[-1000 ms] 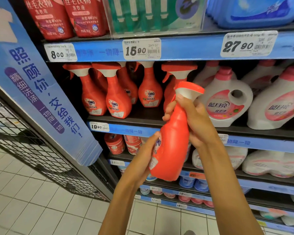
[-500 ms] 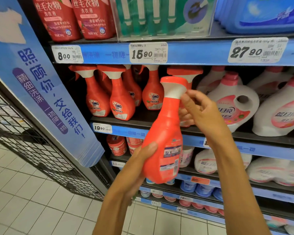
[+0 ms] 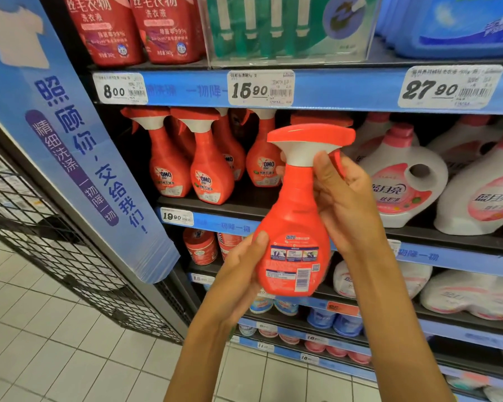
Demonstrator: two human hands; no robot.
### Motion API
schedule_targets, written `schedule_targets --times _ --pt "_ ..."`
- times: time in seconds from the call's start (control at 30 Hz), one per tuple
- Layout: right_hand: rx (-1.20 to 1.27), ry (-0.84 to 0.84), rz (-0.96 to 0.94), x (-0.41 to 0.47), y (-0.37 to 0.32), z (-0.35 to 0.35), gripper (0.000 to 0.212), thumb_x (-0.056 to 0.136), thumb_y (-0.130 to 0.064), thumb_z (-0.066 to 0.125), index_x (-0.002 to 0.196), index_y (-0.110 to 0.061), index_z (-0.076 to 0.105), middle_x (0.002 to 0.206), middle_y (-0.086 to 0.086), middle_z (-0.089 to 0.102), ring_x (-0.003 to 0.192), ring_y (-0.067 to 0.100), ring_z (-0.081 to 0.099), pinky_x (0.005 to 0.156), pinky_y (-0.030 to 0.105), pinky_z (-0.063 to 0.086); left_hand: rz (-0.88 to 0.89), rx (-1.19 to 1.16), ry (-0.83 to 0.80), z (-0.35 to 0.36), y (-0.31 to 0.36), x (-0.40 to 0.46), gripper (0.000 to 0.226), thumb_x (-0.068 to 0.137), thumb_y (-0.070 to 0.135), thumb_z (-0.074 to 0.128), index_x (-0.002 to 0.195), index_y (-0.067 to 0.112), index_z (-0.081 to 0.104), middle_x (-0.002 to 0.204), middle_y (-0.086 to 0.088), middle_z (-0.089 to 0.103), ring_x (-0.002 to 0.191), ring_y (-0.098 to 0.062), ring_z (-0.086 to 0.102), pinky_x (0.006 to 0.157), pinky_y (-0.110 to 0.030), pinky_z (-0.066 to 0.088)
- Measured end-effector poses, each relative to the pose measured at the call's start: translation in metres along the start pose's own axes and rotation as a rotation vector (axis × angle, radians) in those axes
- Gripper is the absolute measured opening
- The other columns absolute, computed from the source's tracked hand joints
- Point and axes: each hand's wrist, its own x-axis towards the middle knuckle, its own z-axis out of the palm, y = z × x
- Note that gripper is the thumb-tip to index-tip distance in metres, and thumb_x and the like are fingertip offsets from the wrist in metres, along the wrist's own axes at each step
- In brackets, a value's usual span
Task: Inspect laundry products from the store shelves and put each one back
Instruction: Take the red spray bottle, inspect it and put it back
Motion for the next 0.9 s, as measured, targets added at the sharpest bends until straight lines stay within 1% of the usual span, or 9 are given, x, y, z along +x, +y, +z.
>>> schedule_targets --times 0.07,0.2,0.33,0.47,0.6,0.7,0.77,0.83,0.9 --pt "-0.065 0.02 -0.06 -0.001 0.001 0.003 0.025 0.082 -0.024 0.061 0.102 -0.009 0.062 0.085 0.002 0.074 0.076 0.012 0.071 0.064 0.022 0.055 0.051 0.015 0.065 0.003 -0.002 0.002 0.057 0.081 0.053 0.06 0.122 0.013 0.061 0.118 -0.013 0.068 0.112 -0.027 0.064 0.093 -0.038 0.054" --pt "-0.119 0.05 -0.039 0.001 0.001 0.003 0.027 0.082 -0.024 0.068 0.103 -0.008 0.061 0.1 0.014 0.071 0.092 0.026 0.07 0.073 0.028 0.055 0.002 -0.131 0.12 0.0 -0.006 0.008 0.063 0.066 0.063 0.06 0.11 0.019 0.071 0.114 -0.01 0.071 0.106 -0.023 0.067 0.084 -0.035 0.058" --pt "-0.133 -0.059 0.042 0.001 0.008 0.009 0.035 0.088 -0.023 0.053 0.115 -0.001 0.056 0.099 0.011 0.071 0.086 0.024 0.07 0.076 0.033 0.056 -0.053 -0.205 0.057 -0.007 -0.012 0.012 0.052 0.068 0.062 0.06 0.101 0.025 0.076 0.113 -0.009 0.071 0.103 -0.021 0.068 0.075 -0.031 0.058" --pt "-0.144 -0.009 0.038 0.003 0.011 0.014 0.03 0.087 -0.025 0.057 0.107 -0.004 0.058 0.085 0.007 0.069 0.069 0.017 0.065 0.069 0.03 0.055 -0.087 -0.26 0.059 -0.006 -0.019 0.012 0.051 0.08 0.058 0.05 0.11 0.024 0.073 0.122 -0.009 0.067 0.113 -0.021 0.063 0.085 -0.034 0.056" --pt "-0.27 0.016 -0.054 0.008 0.01 0.017 0.026 0.084 -0.029 0.063 0.106 -0.018 0.056 0.083 -0.003 0.071 0.074 0.011 0.066 0.071 0.029 0.054 -0.034 -0.307 0.061 -0.008 -0.024 0.013 0.05 0.089 0.05 0.048 0.127 0.021 0.062 0.133 -0.007 0.06 0.124 -0.02 0.055 0.101 -0.038 0.048" --pt "-0.281 -0.038 -0.021 0.012 0.005 0.012 0.046 0.075 -0.043 0.067 0.113 -0.022 0.052 0.094 -0.004 0.071 0.086 0.011 0.068 0.071 0.026 0.053 -0.05 -0.322 0.03 -0.011 -0.023 0.014 0.039 0.086 0.05 0.053 0.111 0.028 0.072 0.119 -0.003 0.069 0.108 -0.014 0.066 0.084 -0.03 0.056" --pt "-0.205 -0.094 0.012 0.014 0.002 0.007 0.051 0.076 -0.047 0.062 0.118 -0.021 0.049 0.097 0.0 0.071 0.087 0.015 0.069 0.071 0.028 0.054 -0.077 -0.35 0.009 -0.016 -0.023 0.015 0.039 0.086 0.048 0.055 0.108 0.021 0.073 0.106 -0.008 0.073 0.092 -0.02 0.071 0.071 -0.033 0.058" --pt "-0.149 -0.142 0.037 0.016 0.002 0.004 0.046 0.082 -0.043 0.058 0.119 -0.017 0.046 0.096 0.004 0.071 0.083 0.02 0.07 0.073 0.032 0.056 -0.115 -0.323 -0.017 -0.017 -0.023 0.015 0.046 0.089 0.047 0.054 0.113 0.011 0.069 0.1 -0.016 0.071 0.084 -0.029 0.07 0.065 -0.038 0.057" --pt "-0.082 -0.154 0.08 0.017 0.006 0.004 0.033 0.085 -0.036 0.058 0.11 -0.018 0.047 0.088 0.008 0.069 0.074 0.023 0.069 0.071 0.034 0.056 -0.161 -0.252 -0.019 -0.013 -0.024 0.015 0.057 0.089 0.049 0.051 0.122 0.004 0.061 0.108 -0.024 0.066 0.09 -0.036 0.068 0.07 -0.043 0.057"
